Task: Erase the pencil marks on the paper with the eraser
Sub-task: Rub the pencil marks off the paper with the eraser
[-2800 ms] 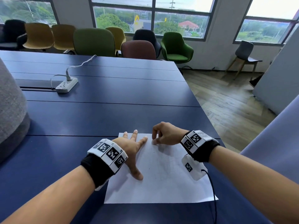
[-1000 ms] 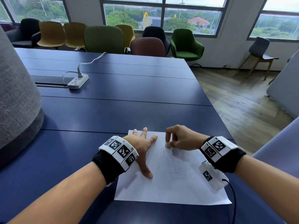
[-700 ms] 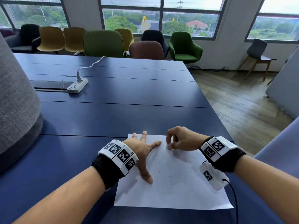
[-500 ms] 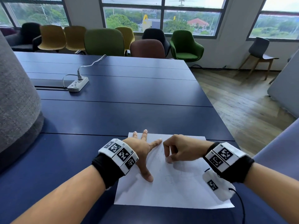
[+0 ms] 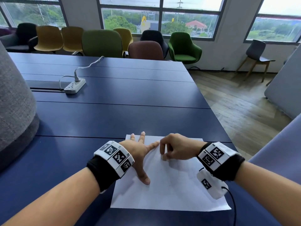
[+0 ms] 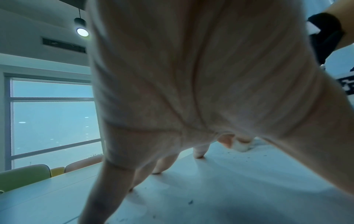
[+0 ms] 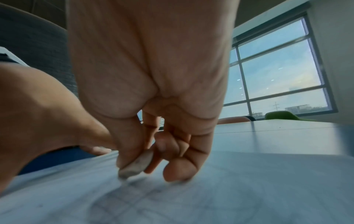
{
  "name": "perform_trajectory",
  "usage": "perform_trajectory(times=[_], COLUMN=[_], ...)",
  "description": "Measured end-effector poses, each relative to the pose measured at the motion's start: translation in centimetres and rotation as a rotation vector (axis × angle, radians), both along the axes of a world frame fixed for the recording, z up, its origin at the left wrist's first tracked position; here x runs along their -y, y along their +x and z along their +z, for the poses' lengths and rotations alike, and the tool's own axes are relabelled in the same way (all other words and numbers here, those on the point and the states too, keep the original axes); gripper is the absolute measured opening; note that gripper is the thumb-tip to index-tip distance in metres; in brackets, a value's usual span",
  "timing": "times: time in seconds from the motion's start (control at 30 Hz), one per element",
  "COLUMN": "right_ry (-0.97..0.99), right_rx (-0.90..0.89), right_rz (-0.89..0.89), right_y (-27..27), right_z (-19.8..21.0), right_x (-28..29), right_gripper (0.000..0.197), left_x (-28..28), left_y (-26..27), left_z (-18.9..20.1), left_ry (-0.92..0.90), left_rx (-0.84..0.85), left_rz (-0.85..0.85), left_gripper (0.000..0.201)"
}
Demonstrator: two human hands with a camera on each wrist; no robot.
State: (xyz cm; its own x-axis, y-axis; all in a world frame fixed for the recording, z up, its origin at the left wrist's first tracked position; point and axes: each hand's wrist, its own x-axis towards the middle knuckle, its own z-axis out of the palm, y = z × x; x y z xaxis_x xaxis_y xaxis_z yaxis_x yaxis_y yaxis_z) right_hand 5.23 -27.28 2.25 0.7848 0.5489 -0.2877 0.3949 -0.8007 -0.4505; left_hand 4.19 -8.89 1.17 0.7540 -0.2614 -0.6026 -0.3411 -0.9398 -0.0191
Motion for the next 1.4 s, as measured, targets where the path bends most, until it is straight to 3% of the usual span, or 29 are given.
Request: perform_trajectory(times=[0.1, 0.27, 0.43, 0.6, 0.77, 0.9, 1.07, 1.23, 1.4], right_ry=[0.027, -0.048, 0.02, -0.04, 0.033, 0.004, 0.054, -0.003, 0.039], right_rx=[0.023, -0.099, 0.029, -0.08, 0.047, -0.092, 0.016, -0.122, 0.008], right_rz=[-0.057, 0.121, -0.05, 0.083, -0.051, 0.098, -0.034, 0.147, 0.059], right_y=[0.0, -1.9, -0.6, -1.7, -1.1, -2.7, -2.0, -4.1, -3.8], right_z=[-0.3, 0.1, -0.4, 0.1, -0.4, -0.2, -0.5, -0.1, -0.5], right_x=[0.5, -0.1, 0.9, 0.4, 0.9, 0.8, 0.7, 0.5, 0.2], right_gripper=[0.014, 0.009, 0.018, 0.007, 0.016, 0.008, 0.01, 0.005, 0.006], left_x=[0.0, 0.1, 0.0, -0.1, -0.1, 0.0, 0.0, 0.0, 0.1], left_y=[-0.1, -0.2, -0.1, 0.2, 0.1, 0.2, 0.2, 0.0, 0.0], left_z=[0.1, 0.3, 0.2, 0.1, -0.1, -0.2, -0.2, 0.0, 0.1], left_ry=[0.0, 0.005, -0.003, 0.009, 0.006, 0.032, 0.024, 0.031, 0.032], left_rx=[-0.006, 0.003, -0.001, 0.01, 0.022, 0.025, 0.015, 0.015, 0.019], left_rz=[0.009, -0.007, 0.006, -0.004, -0.009, -0.017, -0.004, -0.002, -0.01], left_gripper=[0.143, 0.142, 0.142, 0.144, 0.143, 0.144, 0.145, 0.144, 0.143])
